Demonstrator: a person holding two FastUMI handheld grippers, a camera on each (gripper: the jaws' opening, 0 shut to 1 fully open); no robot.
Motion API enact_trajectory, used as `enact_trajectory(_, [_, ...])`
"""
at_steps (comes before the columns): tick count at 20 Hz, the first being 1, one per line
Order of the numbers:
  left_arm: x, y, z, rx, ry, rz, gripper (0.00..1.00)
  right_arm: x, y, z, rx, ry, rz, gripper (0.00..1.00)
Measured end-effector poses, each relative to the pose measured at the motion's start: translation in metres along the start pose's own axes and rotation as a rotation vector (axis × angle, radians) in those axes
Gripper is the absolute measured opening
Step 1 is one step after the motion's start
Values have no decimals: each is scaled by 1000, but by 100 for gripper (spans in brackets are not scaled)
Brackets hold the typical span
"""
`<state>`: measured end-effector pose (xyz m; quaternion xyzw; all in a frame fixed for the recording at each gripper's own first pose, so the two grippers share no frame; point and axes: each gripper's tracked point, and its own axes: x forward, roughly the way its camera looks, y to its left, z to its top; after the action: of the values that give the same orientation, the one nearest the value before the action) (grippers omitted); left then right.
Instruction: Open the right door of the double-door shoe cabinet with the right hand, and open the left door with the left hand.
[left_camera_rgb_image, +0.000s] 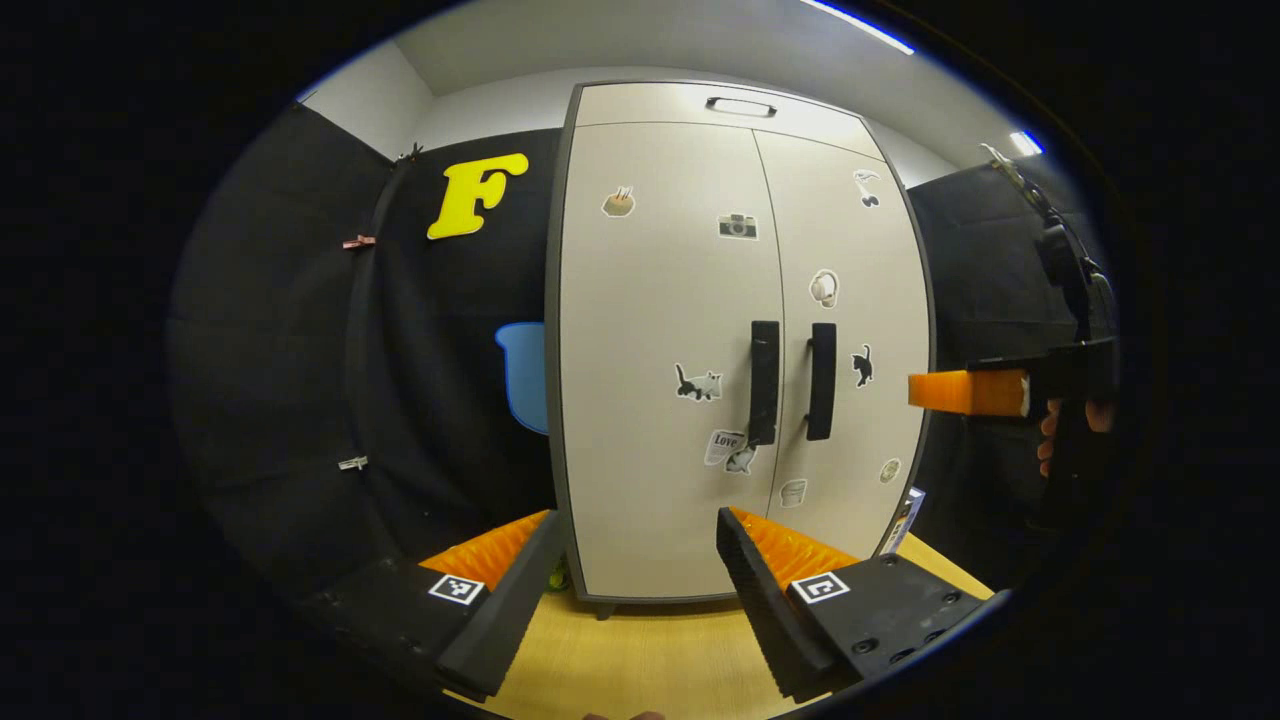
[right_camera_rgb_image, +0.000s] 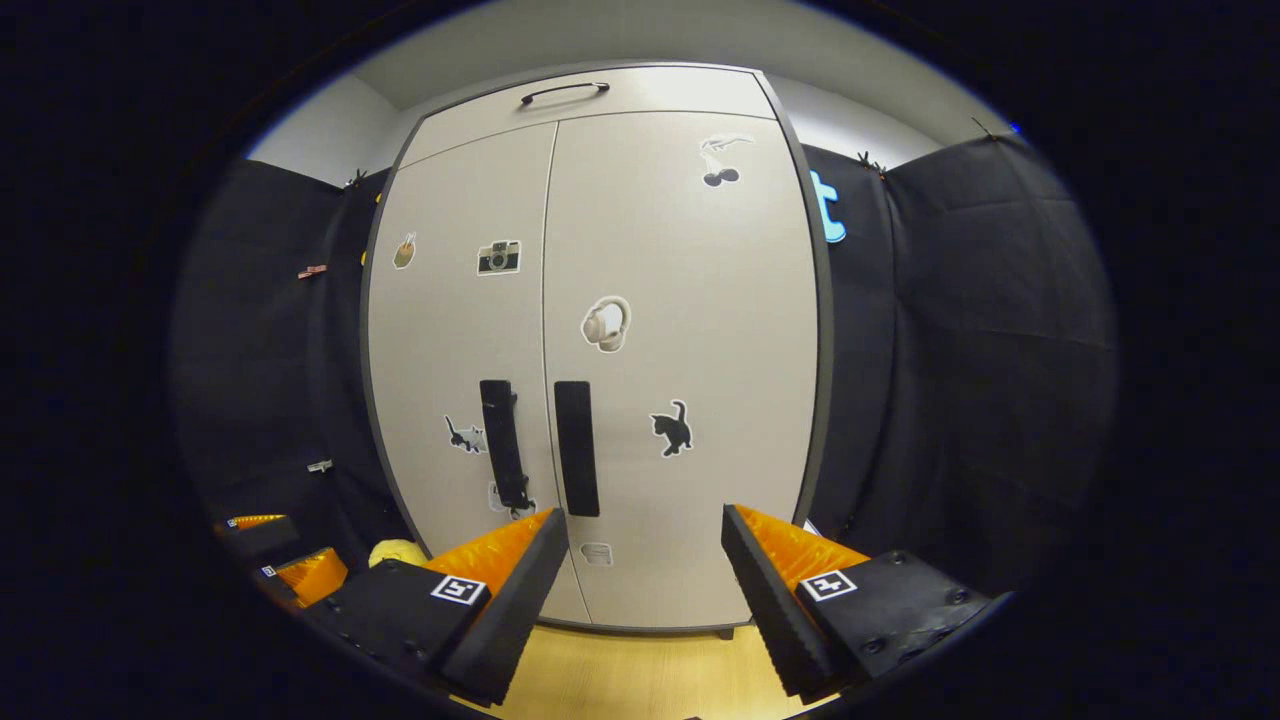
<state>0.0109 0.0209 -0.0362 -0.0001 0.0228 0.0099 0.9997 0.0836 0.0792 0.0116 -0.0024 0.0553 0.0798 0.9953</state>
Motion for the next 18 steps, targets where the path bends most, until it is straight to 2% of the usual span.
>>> enact_trajectory(6, [-6,25,-13,28,26,50,95,49,24,15,-8,-26,19,98])
enact_trajectory(14, [-11,55,-28,27,63,113,96,114,36,-10,-11,23,-10,98])
enact_trajectory(18, [-14,67,-41,17,96,137,96,129,40,-18,4,50,-15,98])
